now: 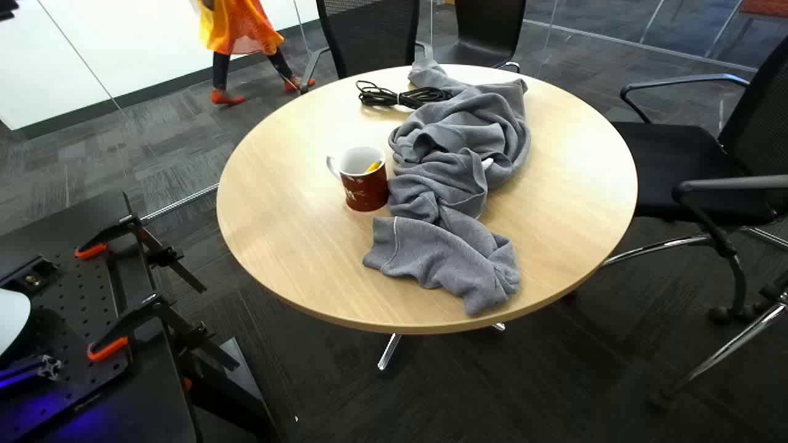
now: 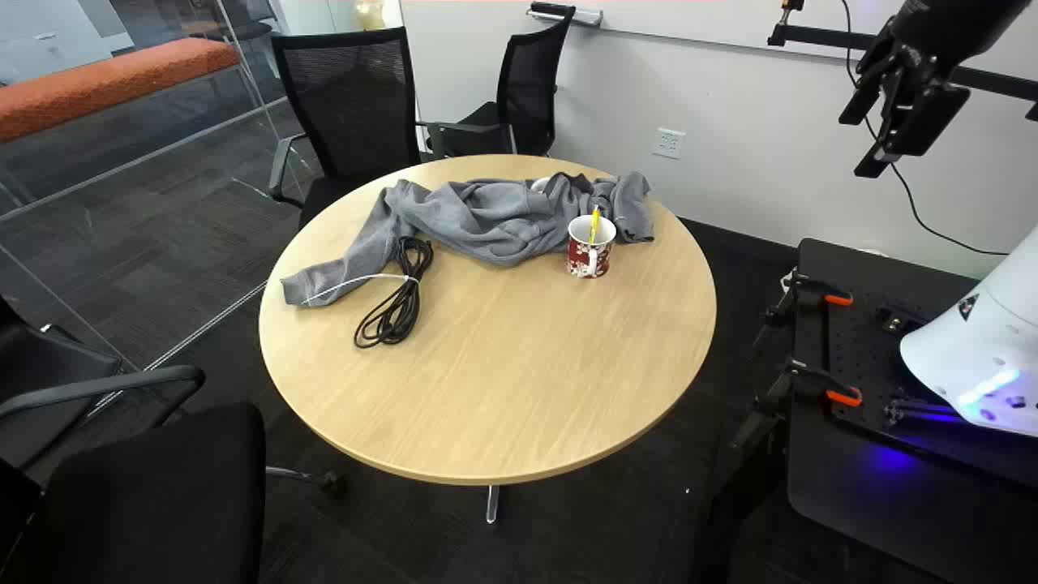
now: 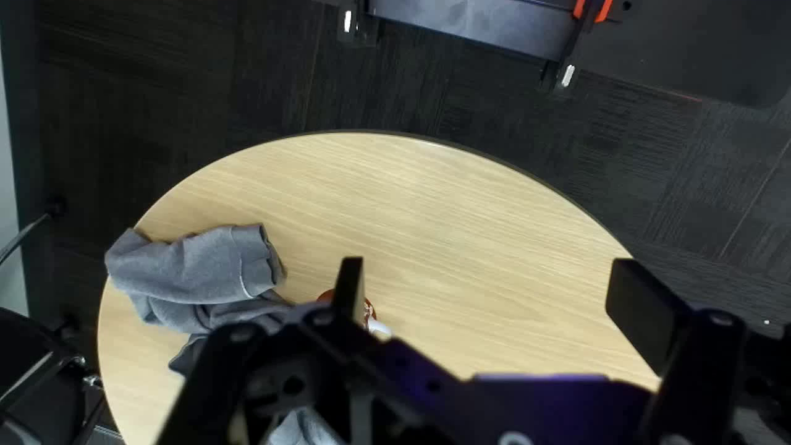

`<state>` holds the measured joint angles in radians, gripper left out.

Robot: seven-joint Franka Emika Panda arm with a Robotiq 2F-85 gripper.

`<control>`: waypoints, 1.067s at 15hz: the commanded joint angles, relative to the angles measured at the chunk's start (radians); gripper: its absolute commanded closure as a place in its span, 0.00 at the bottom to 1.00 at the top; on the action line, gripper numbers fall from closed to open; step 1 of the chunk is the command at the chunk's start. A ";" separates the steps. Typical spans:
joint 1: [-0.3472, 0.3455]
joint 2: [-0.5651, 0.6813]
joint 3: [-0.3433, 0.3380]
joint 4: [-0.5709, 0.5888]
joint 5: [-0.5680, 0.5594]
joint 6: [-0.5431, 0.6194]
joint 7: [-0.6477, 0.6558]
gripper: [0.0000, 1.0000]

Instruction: Remove the marker out of the cup and put it on the table

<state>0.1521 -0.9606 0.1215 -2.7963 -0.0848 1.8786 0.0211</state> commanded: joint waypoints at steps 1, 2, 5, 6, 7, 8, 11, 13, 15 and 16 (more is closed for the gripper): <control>-0.004 0.000 0.003 0.002 0.003 -0.002 -0.003 0.00; -0.004 0.000 0.003 0.002 0.003 -0.002 -0.003 0.00; -0.004 0.000 0.003 0.002 0.003 -0.002 -0.003 0.00; -0.004 0.000 0.003 0.002 0.003 -0.002 -0.003 0.00; -0.004 0.000 0.003 0.002 0.003 -0.002 -0.003 0.00; -0.004 0.000 0.003 0.002 0.003 -0.002 -0.003 0.00; -0.007 0.007 0.007 0.008 0.008 0.016 0.012 0.00; -0.012 0.013 0.007 0.016 0.016 0.040 0.032 0.00; -0.022 0.027 0.011 0.025 0.025 0.081 0.069 0.00; -0.029 0.040 0.015 0.030 0.028 0.106 0.093 0.00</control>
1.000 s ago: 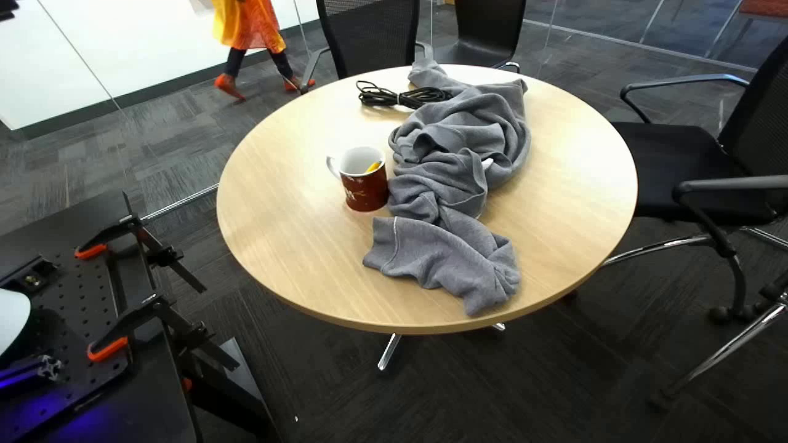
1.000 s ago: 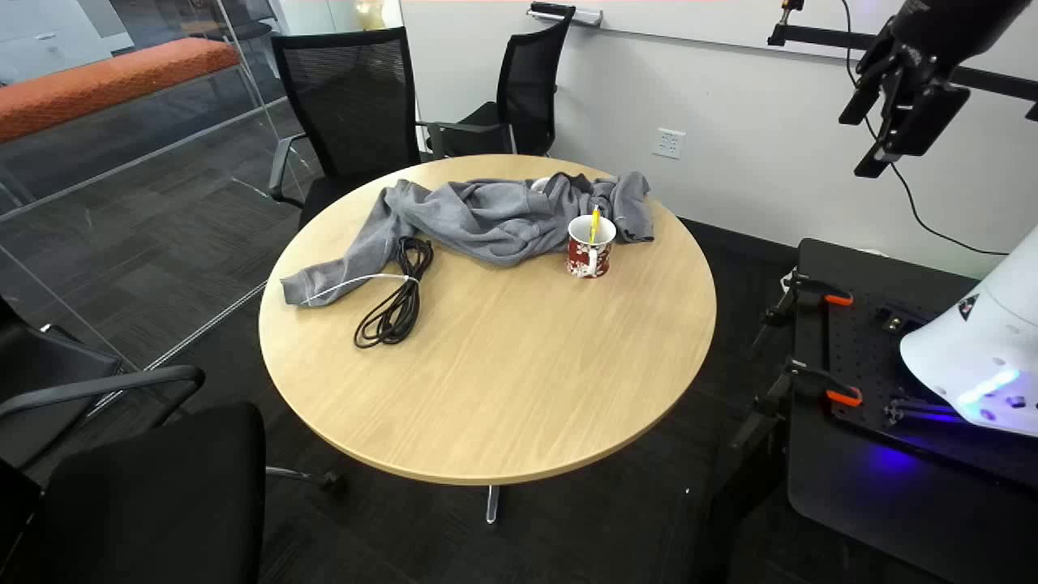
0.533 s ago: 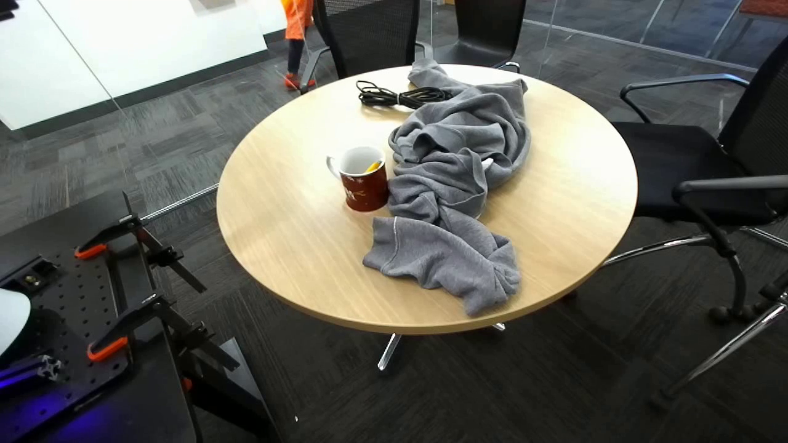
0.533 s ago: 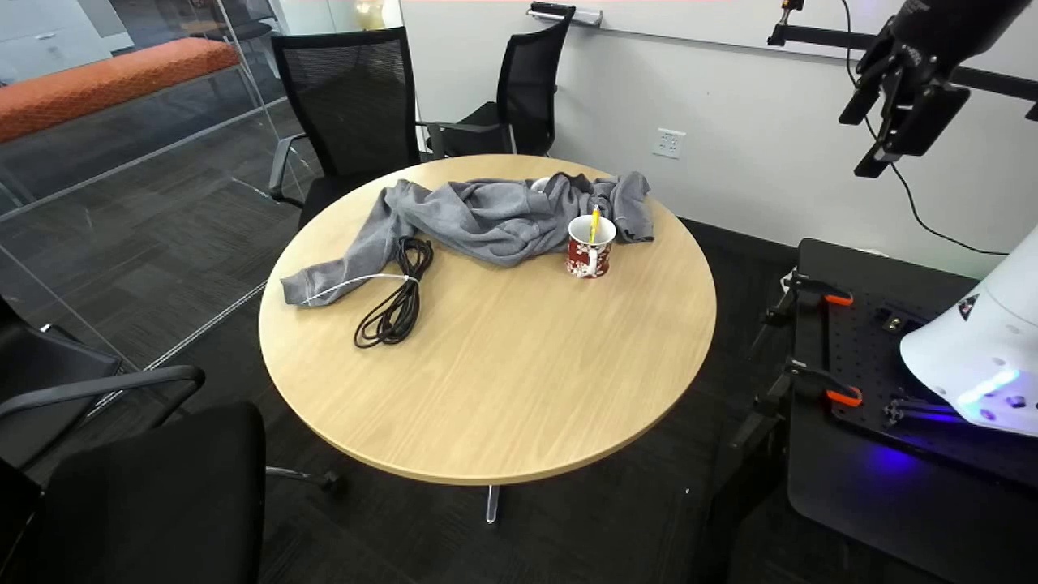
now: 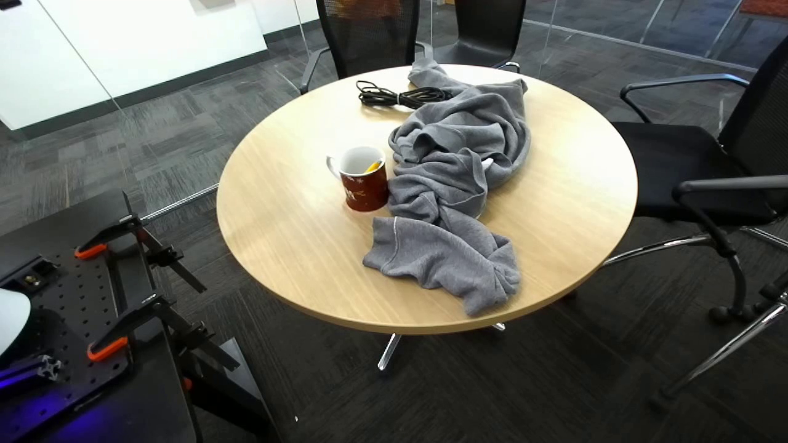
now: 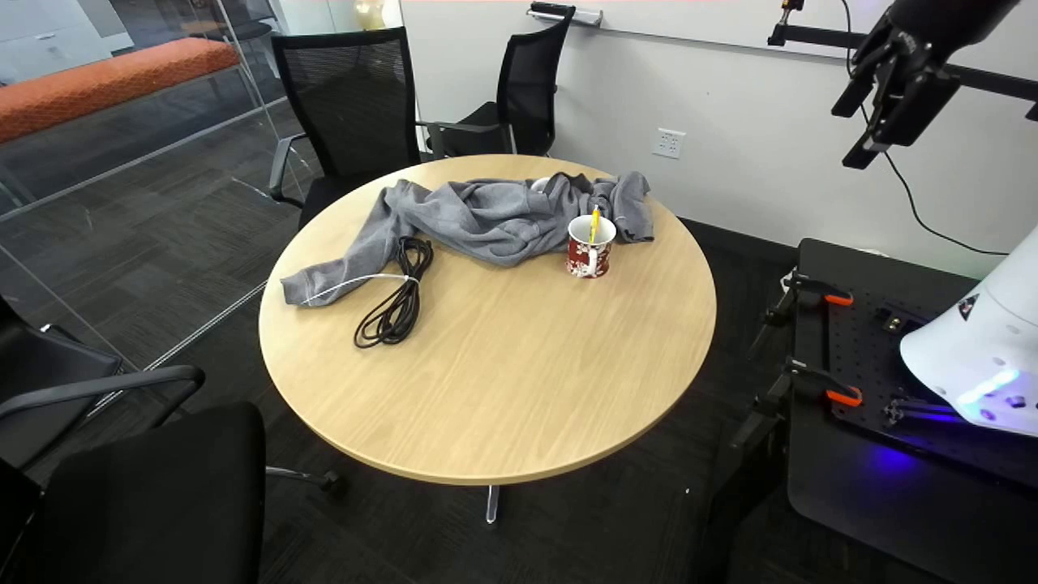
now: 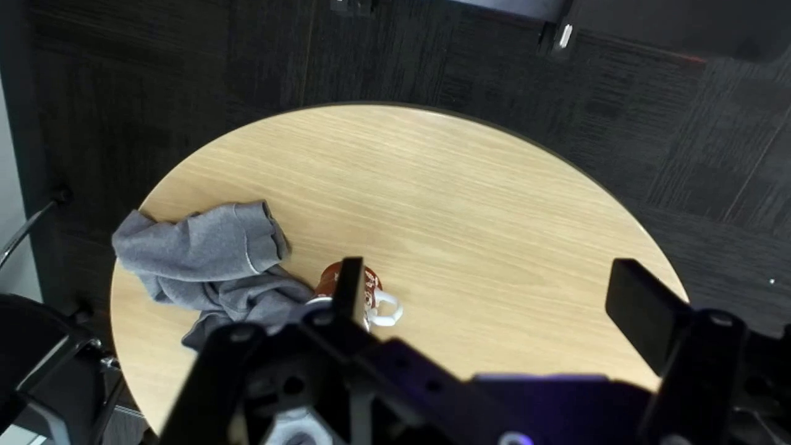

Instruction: Remove the marker out of the cup and put it on the table

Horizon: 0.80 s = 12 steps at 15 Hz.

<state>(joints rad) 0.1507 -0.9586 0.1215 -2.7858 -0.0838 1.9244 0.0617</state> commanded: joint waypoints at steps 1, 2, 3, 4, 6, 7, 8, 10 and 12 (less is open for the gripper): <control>-0.034 0.049 0.019 0.023 0.028 0.085 0.079 0.00; -0.042 0.065 0.028 0.028 0.029 0.114 0.110 0.00; -0.049 0.079 0.035 0.029 0.031 0.146 0.137 0.00; -0.065 0.101 0.052 0.036 0.029 0.173 0.181 0.00; -0.101 0.145 0.090 0.046 0.017 0.231 0.271 0.00; -0.124 0.168 0.116 0.053 0.007 0.258 0.322 0.00; -0.148 0.197 0.145 0.063 0.000 0.285 0.375 0.00; -0.207 0.250 0.213 0.085 -0.026 0.326 0.493 0.00; -0.270 0.303 0.280 0.107 -0.063 0.355 0.617 0.00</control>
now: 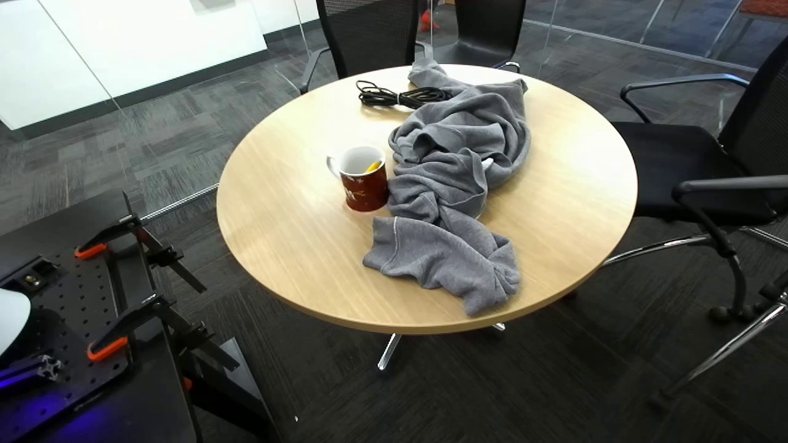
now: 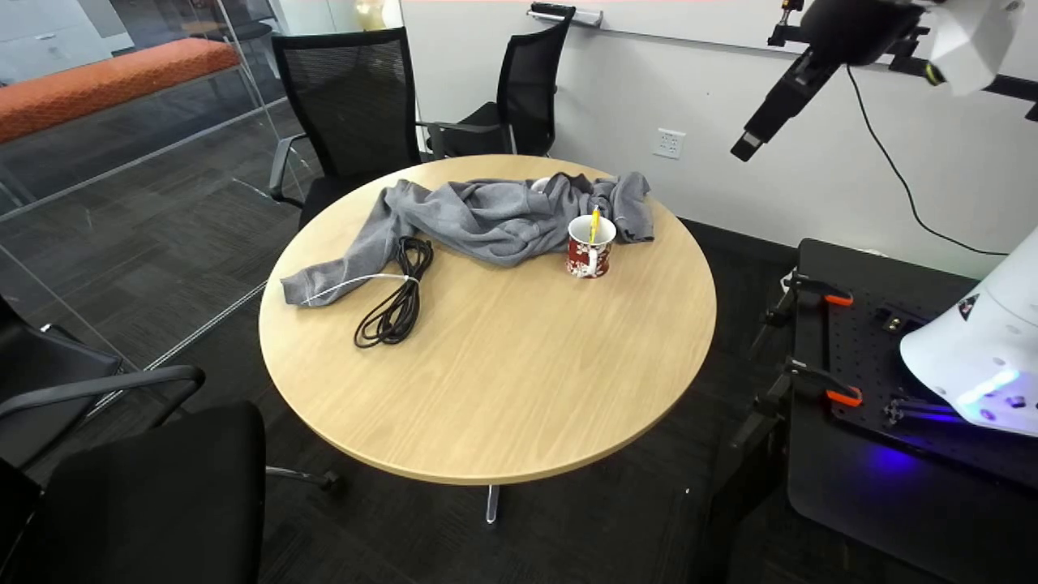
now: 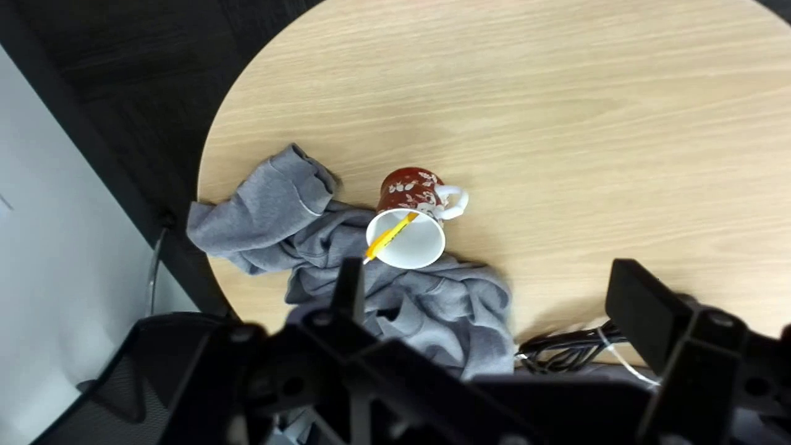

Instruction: Remove the marker out of the cup and put it on the table

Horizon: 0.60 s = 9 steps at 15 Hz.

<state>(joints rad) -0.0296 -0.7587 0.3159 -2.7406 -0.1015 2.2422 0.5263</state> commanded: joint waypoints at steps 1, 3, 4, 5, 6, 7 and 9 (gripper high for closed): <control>-0.115 0.131 0.110 0.076 -0.068 0.044 0.213 0.00; -0.153 0.186 0.142 0.105 -0.120 0.048 0.326 0.00; -0.168 0.212 0.148 0.117 -0.149 0.051 0.380 0.00; -0.173 0.236 0.144 0.129 -0.172 0.046 0.424 0.00; -0.177 0.259 0.138 0.142 -0.200 0.040 0.465 0.00; -0.179 0.283 0.126 0.152 -0.225 0.039 0.501 0.00; -0.183 0.329 0.103 0.172 -0.275 0.034 0.570 0.00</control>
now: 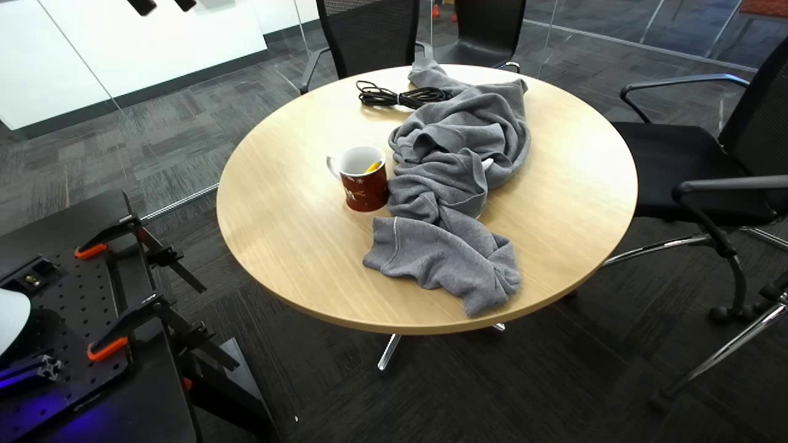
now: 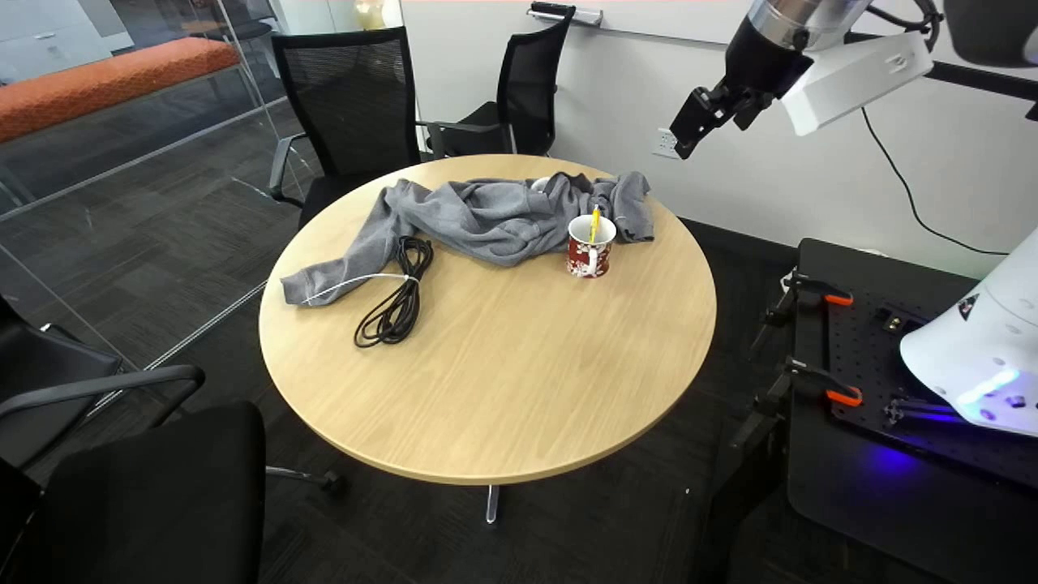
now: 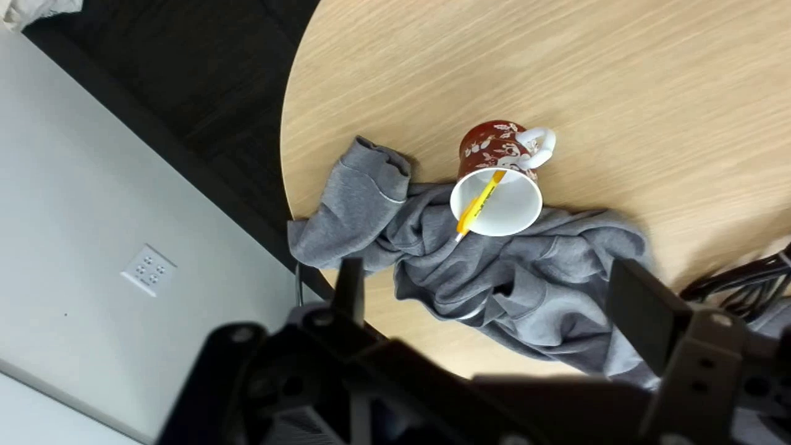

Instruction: Remove the marker out of the cup and put it on the table

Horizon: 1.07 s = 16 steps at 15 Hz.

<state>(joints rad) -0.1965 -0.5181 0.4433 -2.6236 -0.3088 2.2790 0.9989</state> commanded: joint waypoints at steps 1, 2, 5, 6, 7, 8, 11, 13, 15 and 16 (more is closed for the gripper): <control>-0.023 0.112 -0.035 0.064 -0.100 0.003 0.137 0.00; -0.031 0.139 -0.044 0.074 -0.137 0.008 0.186 0.00; -0.029 0.217 -0.076 0.105 -0.239 0.016 0.314 0.00; -0.022 0.242 -0.088 0.115 -0.276 0.015 0.360 0.00; -0.015 0.269 -0.098 0.127 -0.314 0.013 0.413 0.00; -0.003 0.296 -0.112 0.139 -0.350 0.009 0.461 0.00; 0.042 0.368 -0.153 0.172 -0.448 -0.010 0.607 0.00; 0.077 0.408 -0.182 0.186 -0.500 -0.013 0.707 0.00; 0.115 0.441 -0.205 0.191 -0.557 -0.001 0.830 0.00; 0.135 0.453 -0.216 0.188 -0.582 0.011 0.888 0.00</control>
<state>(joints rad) -0.1236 -0.1173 0.2676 -2.4625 -0.8232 2.2806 1.7390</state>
